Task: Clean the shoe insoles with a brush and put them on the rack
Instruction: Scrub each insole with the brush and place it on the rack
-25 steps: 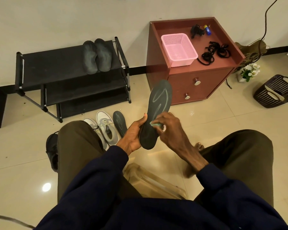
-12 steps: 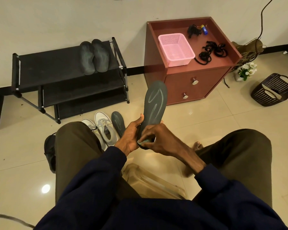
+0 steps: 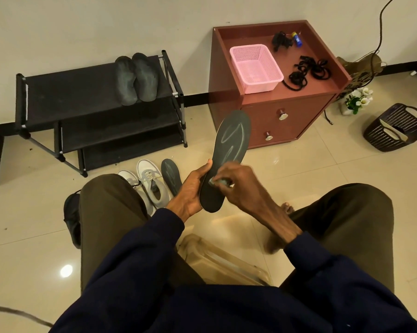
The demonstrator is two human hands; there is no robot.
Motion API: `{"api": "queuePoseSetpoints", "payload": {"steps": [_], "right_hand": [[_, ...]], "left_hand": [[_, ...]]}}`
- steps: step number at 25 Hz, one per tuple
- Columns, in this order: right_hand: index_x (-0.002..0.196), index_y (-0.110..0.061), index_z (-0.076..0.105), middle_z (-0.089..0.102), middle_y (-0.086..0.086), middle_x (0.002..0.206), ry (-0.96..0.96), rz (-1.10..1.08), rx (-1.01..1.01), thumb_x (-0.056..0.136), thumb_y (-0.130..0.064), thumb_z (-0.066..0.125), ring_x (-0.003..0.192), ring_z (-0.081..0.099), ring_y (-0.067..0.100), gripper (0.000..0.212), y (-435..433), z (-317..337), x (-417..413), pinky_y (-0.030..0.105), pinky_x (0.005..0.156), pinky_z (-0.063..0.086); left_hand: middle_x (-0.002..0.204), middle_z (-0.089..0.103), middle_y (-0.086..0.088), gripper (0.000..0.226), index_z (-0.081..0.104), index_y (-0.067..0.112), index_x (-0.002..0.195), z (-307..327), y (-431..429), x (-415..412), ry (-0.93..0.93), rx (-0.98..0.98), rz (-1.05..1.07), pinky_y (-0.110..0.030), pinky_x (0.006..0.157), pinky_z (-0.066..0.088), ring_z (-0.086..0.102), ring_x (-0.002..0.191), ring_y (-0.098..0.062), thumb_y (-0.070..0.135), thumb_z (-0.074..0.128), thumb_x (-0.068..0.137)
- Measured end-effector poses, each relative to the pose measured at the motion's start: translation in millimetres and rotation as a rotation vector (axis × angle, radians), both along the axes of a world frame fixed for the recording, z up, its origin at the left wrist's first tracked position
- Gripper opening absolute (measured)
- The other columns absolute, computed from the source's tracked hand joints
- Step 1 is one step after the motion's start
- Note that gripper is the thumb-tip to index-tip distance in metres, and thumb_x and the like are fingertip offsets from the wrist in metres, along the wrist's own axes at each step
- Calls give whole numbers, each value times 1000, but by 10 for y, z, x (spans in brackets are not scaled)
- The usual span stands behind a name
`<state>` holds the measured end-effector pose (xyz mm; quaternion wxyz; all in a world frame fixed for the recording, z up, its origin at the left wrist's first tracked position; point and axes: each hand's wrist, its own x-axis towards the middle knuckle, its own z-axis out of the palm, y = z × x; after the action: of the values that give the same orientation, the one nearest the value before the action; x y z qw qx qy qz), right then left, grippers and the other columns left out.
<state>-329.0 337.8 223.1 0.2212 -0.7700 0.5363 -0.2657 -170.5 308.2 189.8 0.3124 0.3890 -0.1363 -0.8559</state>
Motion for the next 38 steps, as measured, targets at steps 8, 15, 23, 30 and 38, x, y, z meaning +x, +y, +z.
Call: {"api": "queuePoseSetpoints", "payload": {"steps": [8,15,23,30,38], "right_hand": [[104,-12,80,72,1,103,-73,114,29,84,-8,81,96,63,11,21,102,23,118,23,85,55],[103,-6,77,70,9,101,33,-332,-183,84,-4,80,95,64,22,20,-81,-48,-224,32,85,56],[99,-10,80,70,4,95,80,-196,-101,82,-4,81,89,60,17,19,-79,-52,-152,40,77,56],[98,-12,81,70,-1,94,-122,127,63,81,-4,83,83,63,9,19,184,46,147,29,72,55],[101,-10,79,67,-1,100,-25,126,-36,83,-4,80,94,58,11,19,257,14,223,17,79,47]], "left_hand": [[93,70,-10,33,77,8,95,103,19,-6,-20,-2,-48,-34,79,58,68,82,-22,37,61,99],[116,71,-18,34,78,8,108,114,47,-45,-35,3,-90,-46,99,50,69,98,-32,36,61,100],[121,72,-13,36,75,11,116,95,-2,-31,14,9,35,-45,101,51,68,104,-28,39,57,102],[137,62,-22,54,58,3,137,118,-54,43,95,21,118,-43,109,48,62,120,-32,45,48,105],[142,59,-20,59,55,6,142,76,-94,78,97,66,195,-44,103,52,62,121,-31,50,50,103]]}}
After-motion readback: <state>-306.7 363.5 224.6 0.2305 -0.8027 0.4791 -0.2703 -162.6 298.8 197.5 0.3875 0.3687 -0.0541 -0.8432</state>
